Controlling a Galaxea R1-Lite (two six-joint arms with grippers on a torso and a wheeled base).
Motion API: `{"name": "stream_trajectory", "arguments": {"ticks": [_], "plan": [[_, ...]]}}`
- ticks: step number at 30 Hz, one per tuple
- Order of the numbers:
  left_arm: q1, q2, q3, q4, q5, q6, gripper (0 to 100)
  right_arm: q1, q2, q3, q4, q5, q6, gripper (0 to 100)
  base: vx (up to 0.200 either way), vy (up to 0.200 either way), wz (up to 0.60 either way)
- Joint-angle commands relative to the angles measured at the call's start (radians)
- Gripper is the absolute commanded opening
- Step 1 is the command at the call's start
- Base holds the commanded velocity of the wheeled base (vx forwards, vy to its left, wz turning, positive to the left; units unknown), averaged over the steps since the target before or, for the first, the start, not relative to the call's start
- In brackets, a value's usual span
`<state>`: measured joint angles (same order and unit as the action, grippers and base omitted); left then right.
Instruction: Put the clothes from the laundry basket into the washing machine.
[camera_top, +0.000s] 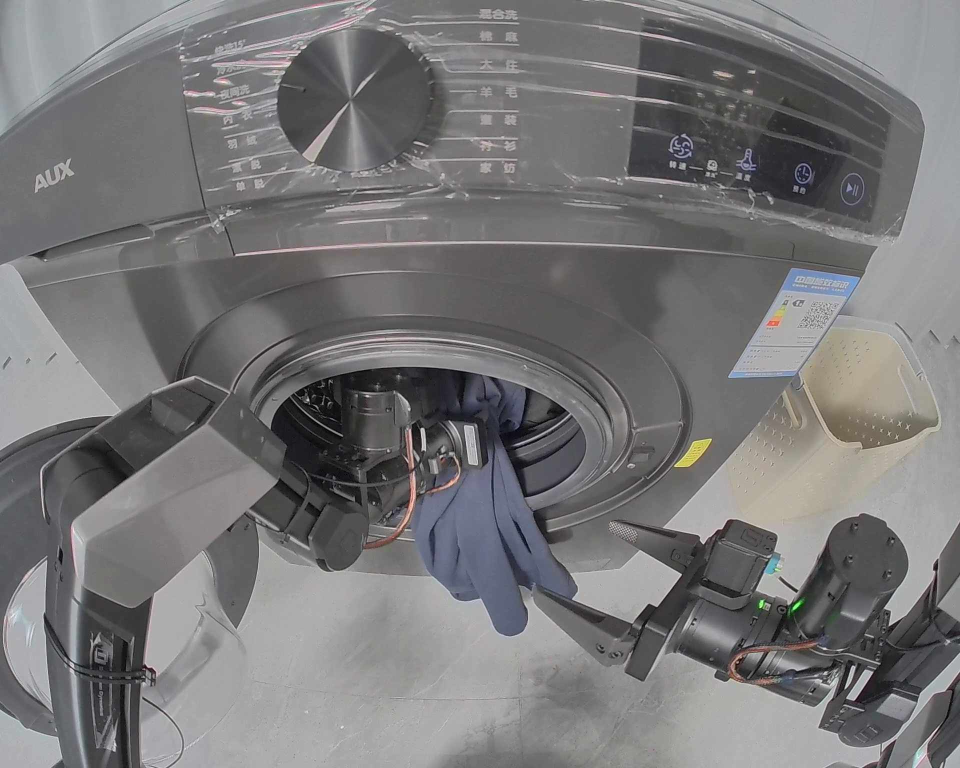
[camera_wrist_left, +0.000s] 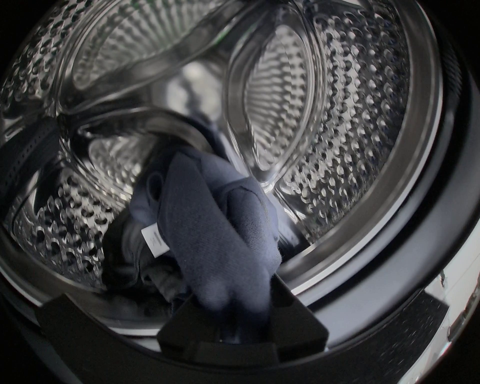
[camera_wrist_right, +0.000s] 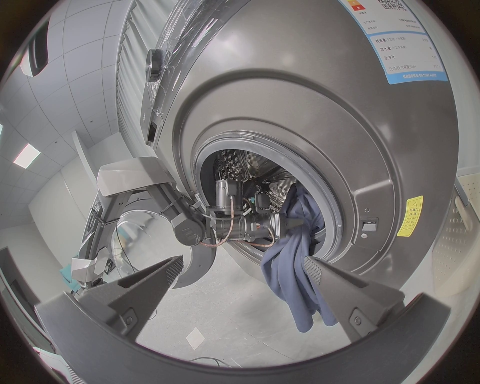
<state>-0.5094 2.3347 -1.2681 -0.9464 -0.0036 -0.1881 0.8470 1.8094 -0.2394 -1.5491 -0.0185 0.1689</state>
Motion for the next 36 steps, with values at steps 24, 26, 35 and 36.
{"name": "stream_trajectory", "arguments": {"ticks": [24,26,35,36], "plan": [[0.011,-0.087,-0.037,0.038,0.054,-0.053,100,-0.005,0.001,-0.008,0.000,0.000,0.000,100,0.000,0.000,0.00],[0.000,-0.100,0.012,0.054,0.025,-0.047,100,-0.006,0.001,-0.008,0.000,0.000,0.000,100,0.000,0.000,0.00],[0.005,-0.038,0.081,0.066,-0.015,0.015,100,-0.008,0.001,-0.008,0.000,0.000,-0.002,100,0.000,0.000,0.00],[0.014,-0.017,0.076,0.066,-0.013,0.024,100,-0.009,0.001,-0.008,0.000,0.000,-0.002,100,0.000,0.000,0.00]]}}
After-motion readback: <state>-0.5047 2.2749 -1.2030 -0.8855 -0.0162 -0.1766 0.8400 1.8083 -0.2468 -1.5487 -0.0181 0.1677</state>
